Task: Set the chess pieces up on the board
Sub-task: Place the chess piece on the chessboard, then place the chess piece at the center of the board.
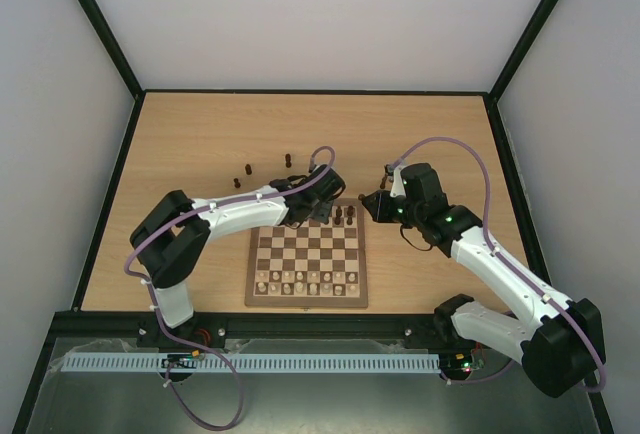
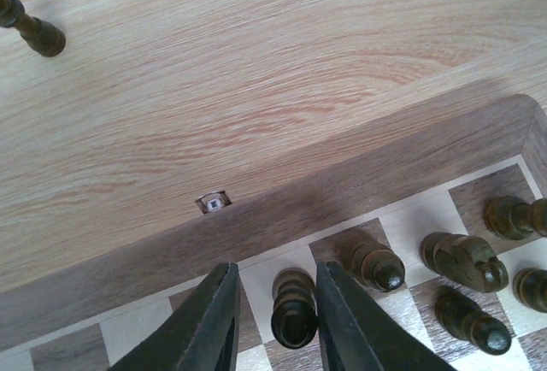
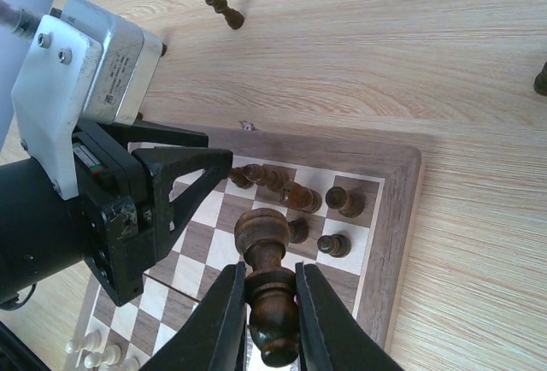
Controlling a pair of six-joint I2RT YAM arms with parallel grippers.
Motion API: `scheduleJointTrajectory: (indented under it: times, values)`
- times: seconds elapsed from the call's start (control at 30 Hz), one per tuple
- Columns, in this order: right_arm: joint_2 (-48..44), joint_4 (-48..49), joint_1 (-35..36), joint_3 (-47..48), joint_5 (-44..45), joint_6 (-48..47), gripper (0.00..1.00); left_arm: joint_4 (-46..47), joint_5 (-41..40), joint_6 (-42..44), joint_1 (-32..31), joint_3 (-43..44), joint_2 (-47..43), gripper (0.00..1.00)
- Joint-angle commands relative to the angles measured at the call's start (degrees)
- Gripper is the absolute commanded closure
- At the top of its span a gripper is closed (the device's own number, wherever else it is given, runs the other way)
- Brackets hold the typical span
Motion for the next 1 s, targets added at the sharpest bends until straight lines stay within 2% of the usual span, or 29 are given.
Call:
scheduleJointTrajectory:
  times: [0.0, 0.2, 0.43, 0.7, 0.97]
  values:
    - [-1.24, -0.66, -0.19, -0.52, -1.16, -0.92, 0.89, 0.05, -1.49, -0.58, 0.34, -0.58, -1.61, 0.69]
    - [-1.33, -1.17, -0.17, 0.2, -2.26, -1.0, 0.89, -1.22, -2.49, 0.05, 0.57, 1.36, -5.15, 0.53]
    - [-0.33, -0.78, -0.17, 0.7, -7.4, -1.3, 0.89, -2.05, -2.65, -0.5, 1.27, 0.3, -11.82, 0.44]
    - [4.01, -1.61, 1.02, 3.87, -21.2, -2.13, 0.86, -2.07, -0.01, -2.17, 2.74, -4.61, -21.36, 0.39]
    - [8.59, -3.63, 5.35, 8.7, -24.49, -1.71, 0.85, -1.31, 3.57, -3.08, 4.9, -9.47, -28.25, 0.38]
